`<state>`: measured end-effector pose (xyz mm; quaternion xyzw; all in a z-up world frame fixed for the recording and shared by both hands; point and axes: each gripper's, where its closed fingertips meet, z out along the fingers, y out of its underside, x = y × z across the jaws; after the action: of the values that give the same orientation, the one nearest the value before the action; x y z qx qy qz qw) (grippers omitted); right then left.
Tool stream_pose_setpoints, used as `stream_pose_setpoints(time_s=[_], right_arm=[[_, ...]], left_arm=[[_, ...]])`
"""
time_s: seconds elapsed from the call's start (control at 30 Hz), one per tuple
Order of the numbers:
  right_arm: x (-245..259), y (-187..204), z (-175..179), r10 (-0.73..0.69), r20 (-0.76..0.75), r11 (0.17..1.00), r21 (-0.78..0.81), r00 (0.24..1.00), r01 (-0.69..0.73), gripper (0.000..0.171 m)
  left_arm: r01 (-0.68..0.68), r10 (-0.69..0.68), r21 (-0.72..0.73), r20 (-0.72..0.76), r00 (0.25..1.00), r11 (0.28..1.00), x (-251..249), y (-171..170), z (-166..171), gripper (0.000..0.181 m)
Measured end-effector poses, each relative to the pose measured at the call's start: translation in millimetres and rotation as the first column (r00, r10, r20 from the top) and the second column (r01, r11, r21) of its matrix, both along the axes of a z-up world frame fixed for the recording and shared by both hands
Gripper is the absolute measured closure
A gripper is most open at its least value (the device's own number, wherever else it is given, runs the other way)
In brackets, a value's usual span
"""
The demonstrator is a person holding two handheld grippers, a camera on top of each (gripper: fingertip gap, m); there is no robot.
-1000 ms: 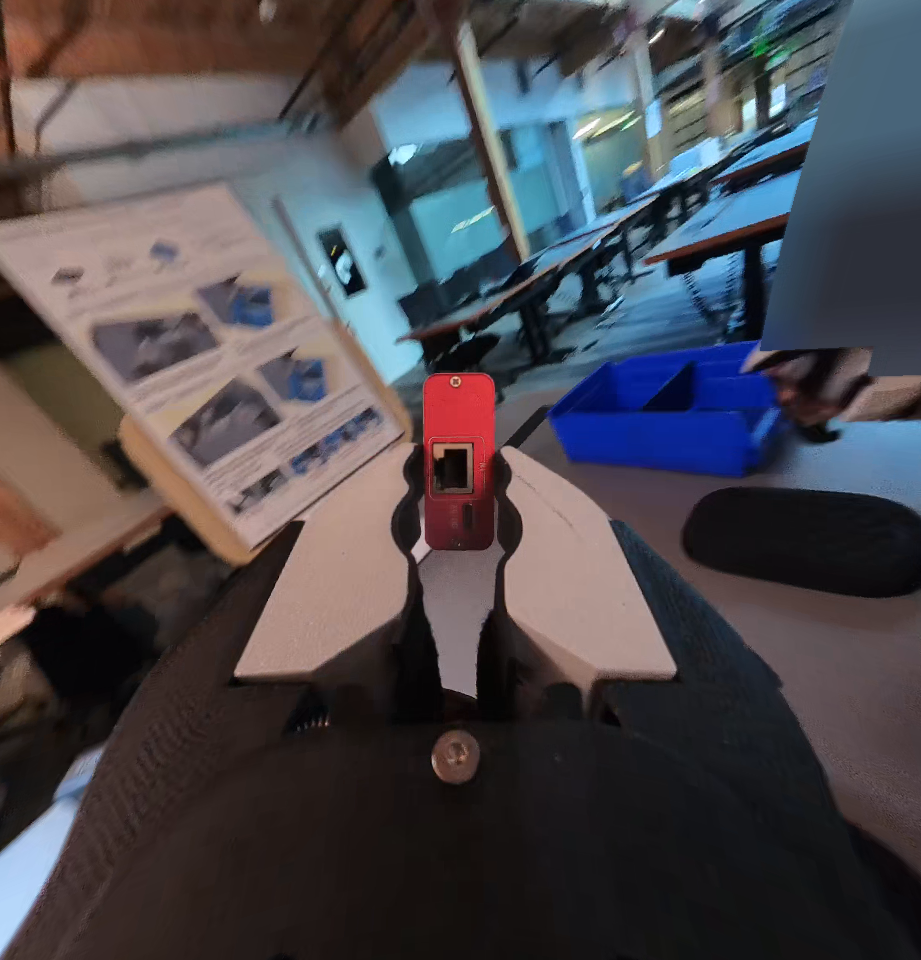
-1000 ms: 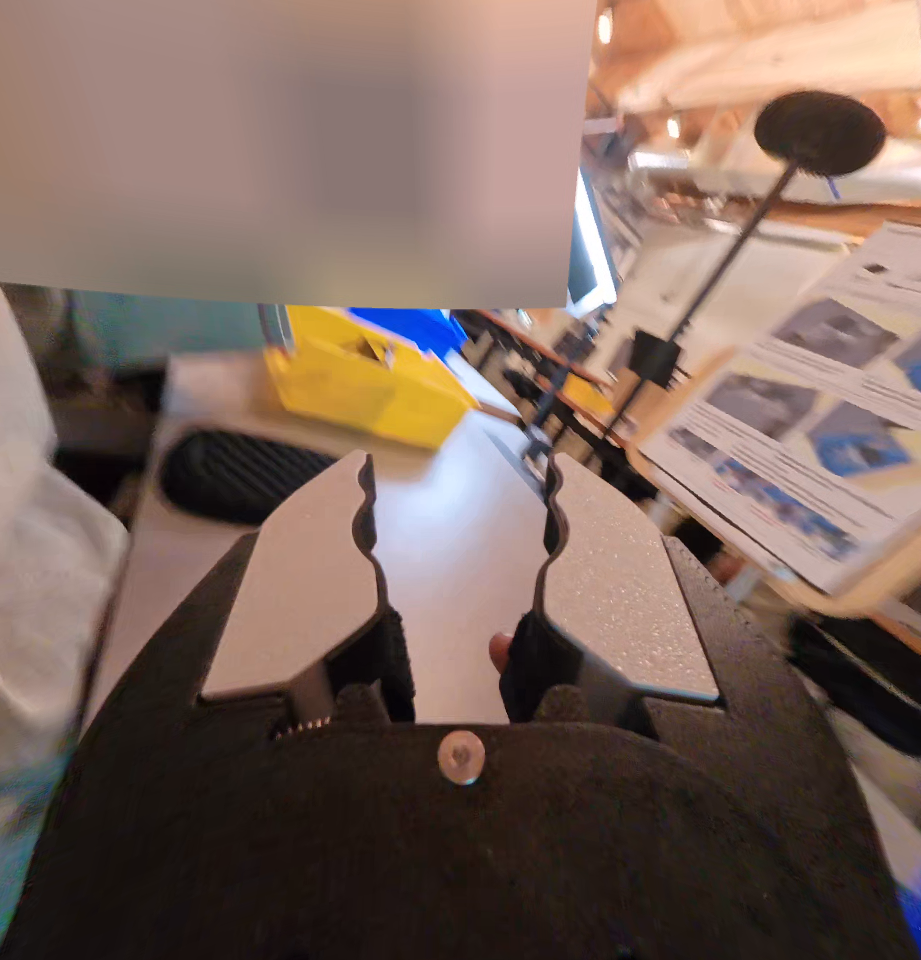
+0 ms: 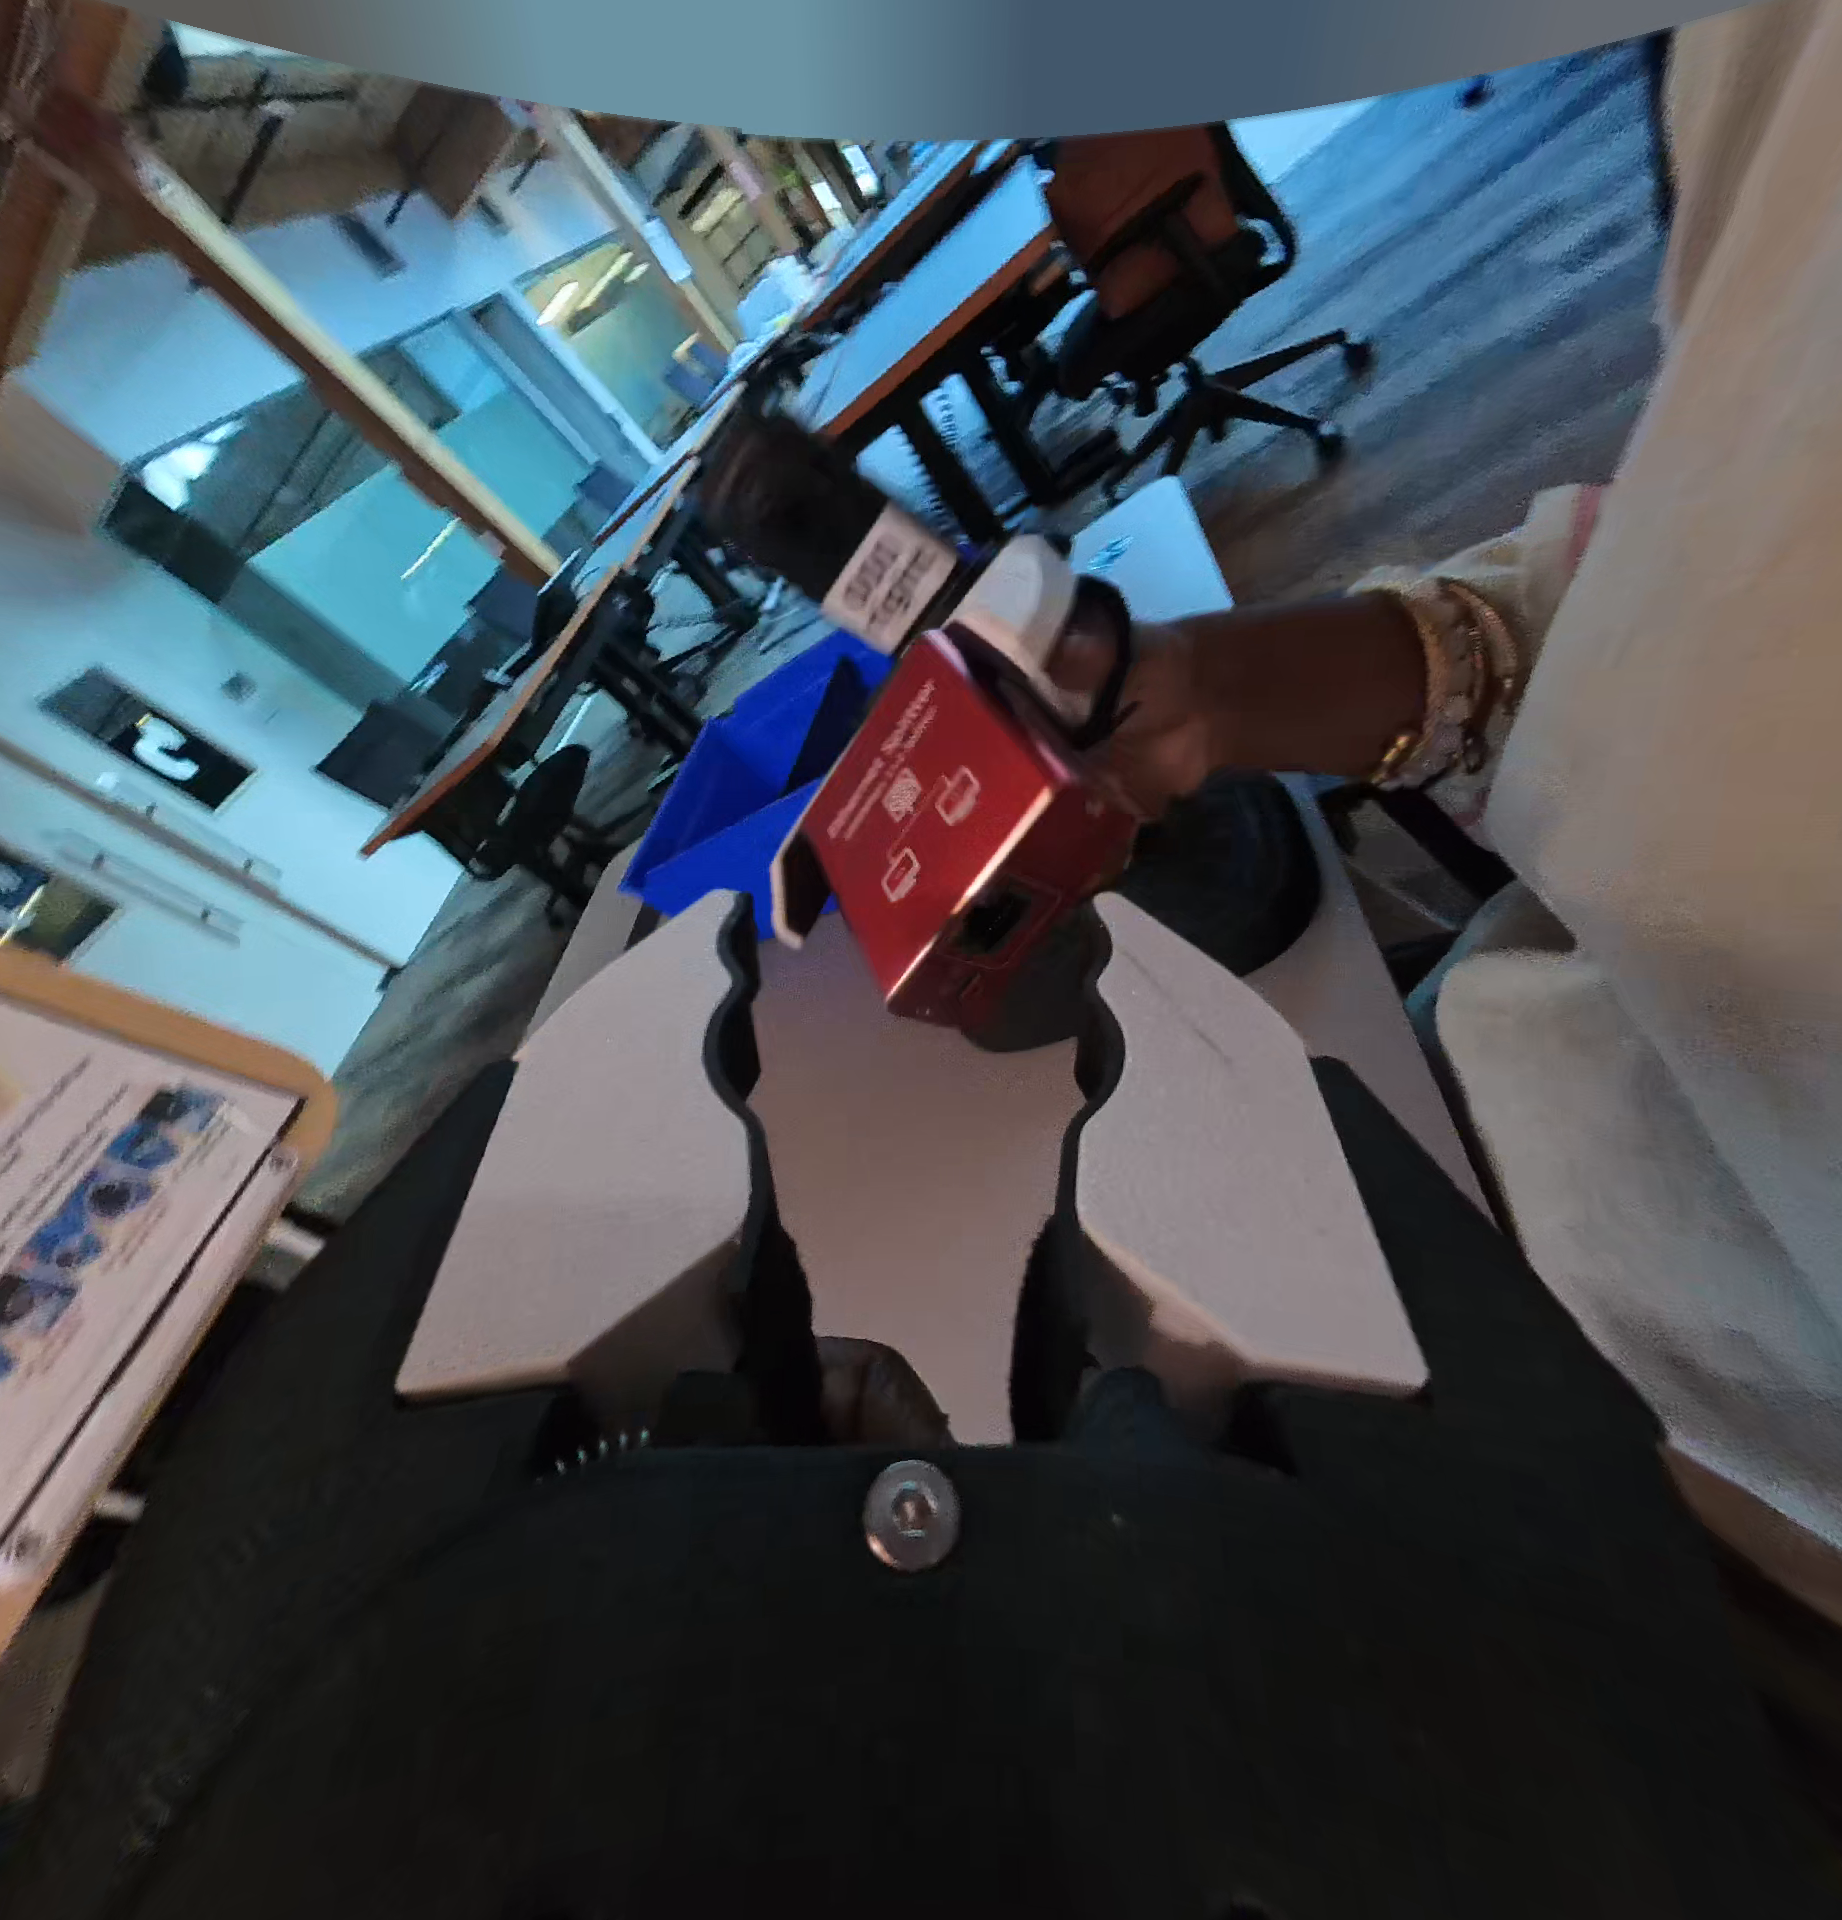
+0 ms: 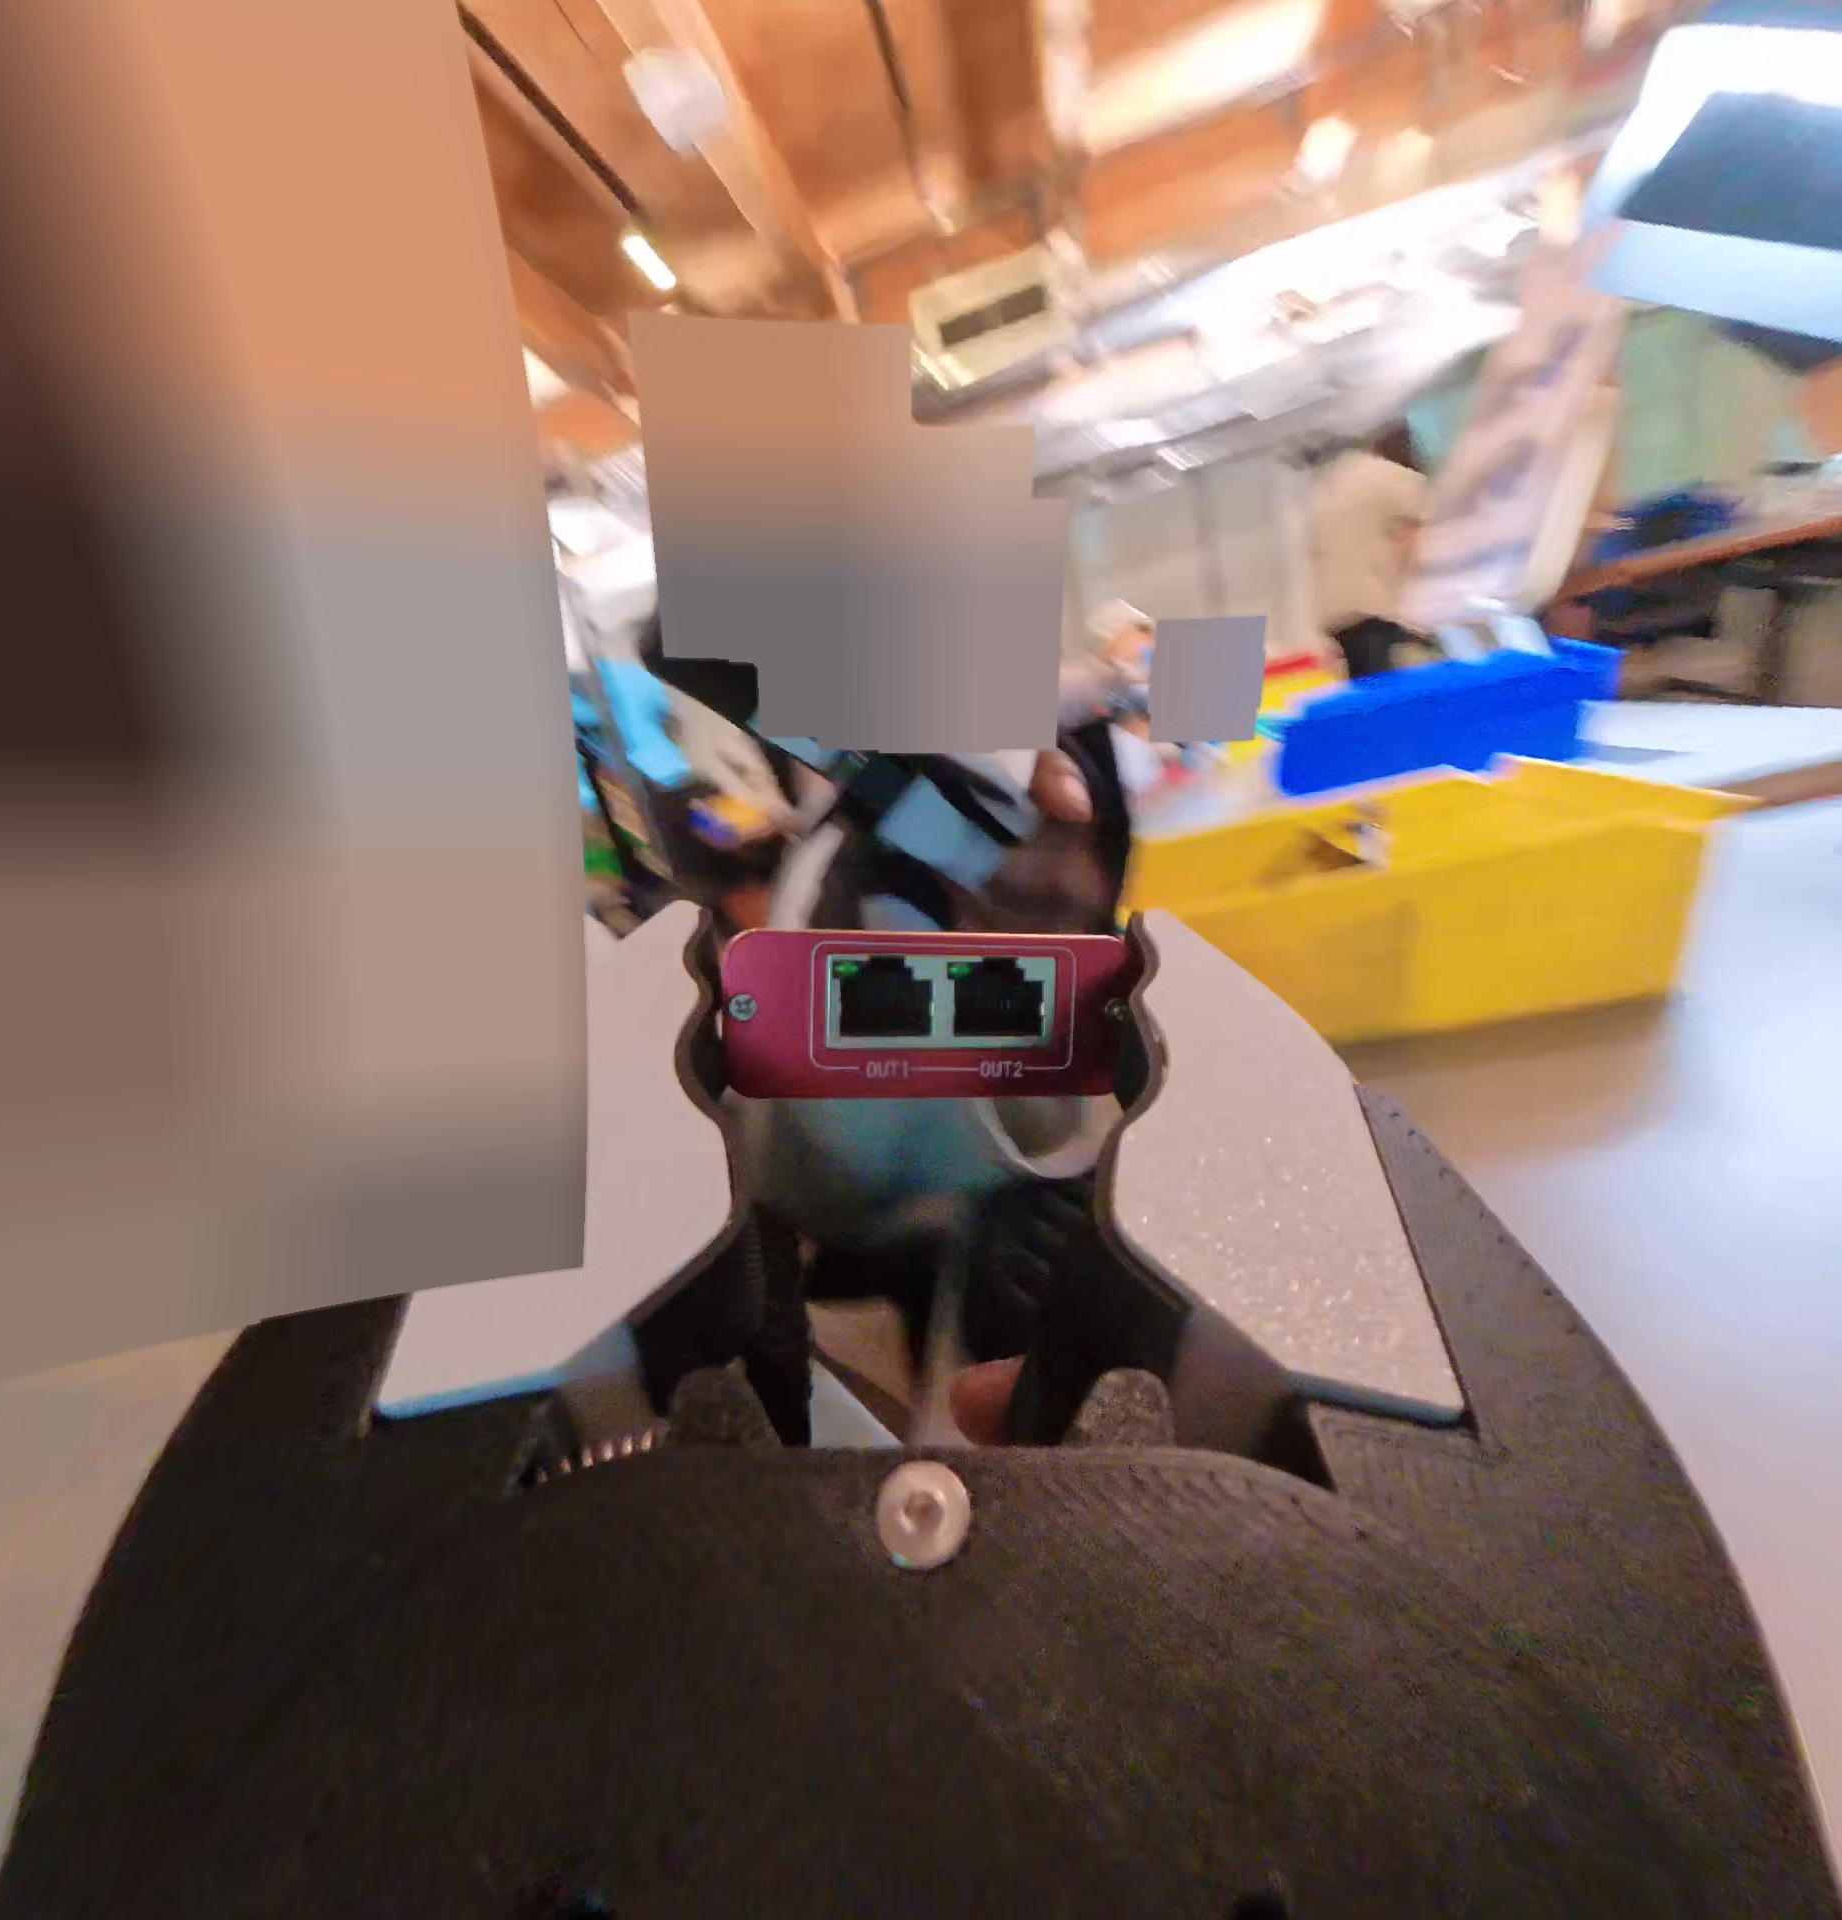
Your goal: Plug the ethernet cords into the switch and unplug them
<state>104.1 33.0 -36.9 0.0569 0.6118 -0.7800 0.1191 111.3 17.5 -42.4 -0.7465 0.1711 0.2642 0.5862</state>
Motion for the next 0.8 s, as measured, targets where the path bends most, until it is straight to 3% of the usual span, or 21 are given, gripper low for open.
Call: stream_pose_setpoints(time_s=[0.03, 0.1, 0.17, 0.27, 0.53, 0.8], right_arm=[[-8.6, 3.0, -10.5, -0.092, -0.066, 0.988, 0.115, 0.994, 0.1, 0.095], [-30.3, 14.3, -38.6, -0.241, -0.217, 0.883, 0.355, 0.946, 0.306, 0.097], [-53.8, 29.8, -73.2, -0.305, -0.361, 0.689, 0.555, 0.882, 0.465, 0.097], [-69.7, 43.1, -117.8, -0.243, -0.431, 0.476, 0.727, 0.869, 0.494, 0.097], [-63.6, 47.9, -156.7, -0.031, -0.324, 0.333, 0.888, 0.946, 0.315, 0.096], [-60.3, 55.7, -174.4, 0.133, -0.306, 0.234, 0.934, 0.943, 0.27, 0.096]], left_arm=[[-0.04, 0.04, 0.031, 0.016, 0.999, 0.999, -4.5, -6.8, 0.0, 0.121], [-0.116, 0.108, 0.115, 0.075, 0.991, 0.986, -11.7, -23.7, 3.1, 0.122], [-0.17, 0.146, 0.18, 0.141, 0.979, 0.969, -15.0, -39.2, 3.8, 0.122], [-0.242, 0.205, 0.232, 0.172, 0.963, 0.942, -18.0, -60.0, 2.2, 0.124], [-0.38, 0.356, 0.271, 0.135, 0.925, 0.885, -23.9, -101.4, 13.8, 0.127], [-0.433, 0.416, 0.3, 0.124, 0.901, 0.85, -26.5, -125.2, 21.5, 0.13]])
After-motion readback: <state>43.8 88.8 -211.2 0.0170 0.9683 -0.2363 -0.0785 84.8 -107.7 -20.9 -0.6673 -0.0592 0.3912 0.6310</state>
